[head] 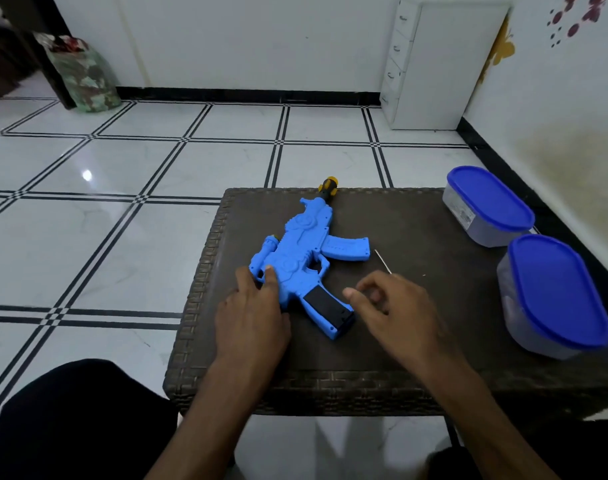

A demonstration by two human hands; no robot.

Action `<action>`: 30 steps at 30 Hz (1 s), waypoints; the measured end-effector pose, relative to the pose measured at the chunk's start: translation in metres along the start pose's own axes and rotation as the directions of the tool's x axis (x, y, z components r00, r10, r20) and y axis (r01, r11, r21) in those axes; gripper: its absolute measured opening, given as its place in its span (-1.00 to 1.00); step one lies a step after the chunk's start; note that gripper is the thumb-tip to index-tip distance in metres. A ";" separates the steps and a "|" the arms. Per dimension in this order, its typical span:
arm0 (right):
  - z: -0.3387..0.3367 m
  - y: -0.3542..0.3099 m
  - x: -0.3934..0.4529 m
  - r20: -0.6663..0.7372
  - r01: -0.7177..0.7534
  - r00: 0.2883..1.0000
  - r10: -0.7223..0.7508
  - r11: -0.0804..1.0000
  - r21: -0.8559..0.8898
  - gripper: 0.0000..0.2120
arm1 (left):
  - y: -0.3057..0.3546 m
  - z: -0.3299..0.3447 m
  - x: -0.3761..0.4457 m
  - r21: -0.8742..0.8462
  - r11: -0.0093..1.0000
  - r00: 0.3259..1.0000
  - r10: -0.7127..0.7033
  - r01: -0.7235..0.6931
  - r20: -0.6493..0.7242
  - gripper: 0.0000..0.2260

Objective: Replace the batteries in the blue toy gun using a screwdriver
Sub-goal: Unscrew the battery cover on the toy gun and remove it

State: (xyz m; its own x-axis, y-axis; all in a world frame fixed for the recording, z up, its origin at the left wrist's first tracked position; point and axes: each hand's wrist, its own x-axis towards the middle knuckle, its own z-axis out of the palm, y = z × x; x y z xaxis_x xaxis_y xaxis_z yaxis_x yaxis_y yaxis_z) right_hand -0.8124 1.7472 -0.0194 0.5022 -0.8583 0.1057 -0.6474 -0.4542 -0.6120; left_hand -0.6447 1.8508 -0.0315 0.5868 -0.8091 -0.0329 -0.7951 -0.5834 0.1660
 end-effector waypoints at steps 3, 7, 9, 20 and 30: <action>0.013 -0.018 -0.001 0.138 -0.070 0.987 0.077 0.996 -0.054 -0.63 | -0.001 -0.002 -0.003 -0.011 1.000 1.000 -0.014 0.013 -0.024 -0.41; 0.027 -0.029 0.006 0.179 -0.131 0.973 0.147 0.987 -0.097 -0.63 | -0.009 -0.010 0.005 -0.041 0.995 0.980 0.078 -0.087 -0.184 -0.63; 0.029 -0.031 0.011 0.172 -0.149 0.971 0.164 0.984 -0.096 -0.65 | -0.010 -0.012 0.013 -0.088 0.981 0.964 0.149 -0.172 -0.221 -0.65; 0.032 -0.025 0.023 0.245 -0.229 0.948 0.202 0.970 0.086 -0.81 | -0.005 -0.005 0.024 -0.177 0.980 0.993 0.079 -0.093 -0.083 -0.60; 0.003 -0.014 0.003 0.209 -0.259 0.955 0.212 0.938 0.231 -0.70 | -0.003 -0.003 0.024 -0.184 0.980 0.995 0.062 -0.075 -0.078 -0.59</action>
State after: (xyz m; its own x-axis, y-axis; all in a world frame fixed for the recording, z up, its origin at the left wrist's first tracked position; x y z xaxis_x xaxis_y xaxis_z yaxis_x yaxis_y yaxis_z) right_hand -0.8001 1.7512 -0.0129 0.4616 -0.8659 -0.1925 -0.6051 -0.1487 -0.7821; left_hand -0.6280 1.8333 -0.0294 0.5469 -0.8355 0.0542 -0.7950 -0.4979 0.3465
